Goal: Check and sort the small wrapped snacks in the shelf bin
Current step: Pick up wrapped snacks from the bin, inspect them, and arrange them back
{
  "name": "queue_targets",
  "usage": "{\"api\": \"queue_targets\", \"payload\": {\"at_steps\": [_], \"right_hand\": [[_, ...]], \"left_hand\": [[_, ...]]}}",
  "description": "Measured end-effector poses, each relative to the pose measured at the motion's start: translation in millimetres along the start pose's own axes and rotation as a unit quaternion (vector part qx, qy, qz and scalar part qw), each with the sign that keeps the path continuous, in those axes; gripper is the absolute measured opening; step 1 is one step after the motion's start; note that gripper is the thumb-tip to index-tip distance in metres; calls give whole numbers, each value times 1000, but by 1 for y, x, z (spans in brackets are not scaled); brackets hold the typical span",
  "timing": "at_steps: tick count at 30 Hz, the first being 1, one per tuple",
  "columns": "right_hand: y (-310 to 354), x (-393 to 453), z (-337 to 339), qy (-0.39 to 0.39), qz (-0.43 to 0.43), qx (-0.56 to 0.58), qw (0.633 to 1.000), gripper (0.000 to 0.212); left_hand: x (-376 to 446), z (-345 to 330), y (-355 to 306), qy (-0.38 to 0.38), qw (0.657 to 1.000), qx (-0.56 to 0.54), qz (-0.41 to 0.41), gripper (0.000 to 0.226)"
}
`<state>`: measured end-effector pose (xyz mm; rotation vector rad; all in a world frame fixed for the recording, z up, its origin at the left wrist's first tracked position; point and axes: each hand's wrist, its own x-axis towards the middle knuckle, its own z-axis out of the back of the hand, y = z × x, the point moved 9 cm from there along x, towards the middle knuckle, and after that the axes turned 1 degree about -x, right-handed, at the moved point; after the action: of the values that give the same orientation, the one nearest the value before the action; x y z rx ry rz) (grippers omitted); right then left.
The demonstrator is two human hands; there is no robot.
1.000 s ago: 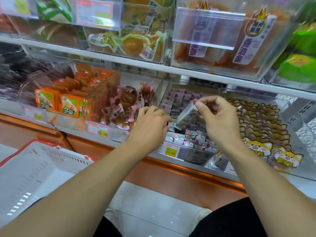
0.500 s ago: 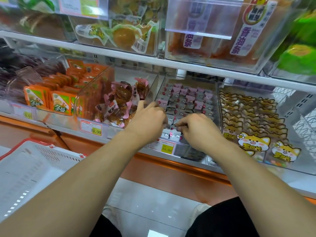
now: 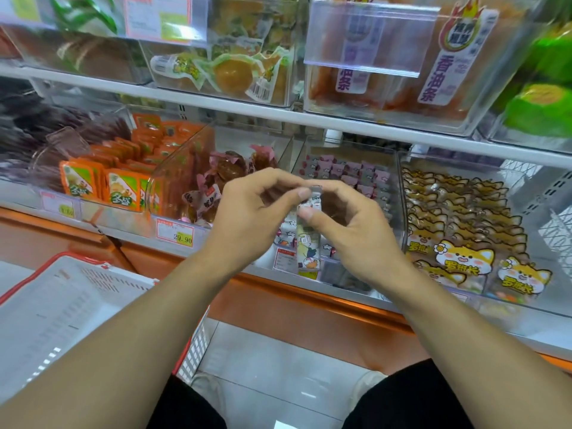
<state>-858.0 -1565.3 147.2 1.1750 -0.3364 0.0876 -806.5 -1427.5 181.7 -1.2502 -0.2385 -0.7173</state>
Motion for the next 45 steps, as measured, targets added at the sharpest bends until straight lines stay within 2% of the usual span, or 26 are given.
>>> {"api": "queue_targets", "payload": {"at_steps": [2, 4, 7, 9, 13, 16, 18, 21, 27, 29, 32, 34, 36, 39, 41, 45], "right_hand": [[-5, -1, -1, -25, -21, 37, 999, 23], [-17, -4, 1, -65, -85, 135, 985, 14], [-37, -8, -1, -111, -190, 276, 936, 9], [-47, -10, -1, -142, -232, 328, 905, 8], [-53, -11, -4, -169, -272, 434, 842, 14], [-55, -12, -7, -165, -290, 471, 817, 14], [-56, -14, -8, -155, -304, 477, 810, 16], [-57, -16, -6, -150, -312, 477, 808, 19], [-61, -21, -3, -179, -327, 476, 796, 16], [-59, -18, -2, -155, -321, 452, 818, 22], [-46, -14, 5, -93, -285, 368, 880, 55], [-35, -11, 7, -30, -243, 233, 941, 58], [-25, -12, 2, 20, -197, 135, 971, 55], [-11, -12, 1, 23, -106, 52, 993, 39], [3, -12, 6, -3, -17, -66, 998, 36], [26, -16, 5, -46, 136, -228, 963, 39]], "left_hand": [[-5, 0, 6, 5, 999, -13, 37, 6], [-9, 2, 25, 17, 991, -39, 126, 15], [-29, -12, 57, 137, 944, -86, 288, 46], [-43, -20, 64, 188, 917, -119, 332, 53], [-46, -11, 68, 114, 905, -201, 358, 47], [-43, 0, 72, 31, 890, -271, 365, 48], [-42, 6, 77, -27, 869, -325, 372, 37], [-43, 13, 87, -79, 845, -350, 397, 19], [-40, 14, 92, -91, 843, -357, 392, 33], [-36, 14, 90, -78, 853, -352, 377, 27], [-27, 21, 77, -39, 898, -306, 313, 16], [-24, 21, 65, -3, 924, -272, 269, 15], [-24, 17, 56, 24, 935, -259, 242, 14], [-27, 11, 52, 18, 934, -270, 234, 22], [-30, 7, 55, 14, 920, -300, 250, 30], [-32, 0, 47, 67, 915, -318, 237, 36]]}}
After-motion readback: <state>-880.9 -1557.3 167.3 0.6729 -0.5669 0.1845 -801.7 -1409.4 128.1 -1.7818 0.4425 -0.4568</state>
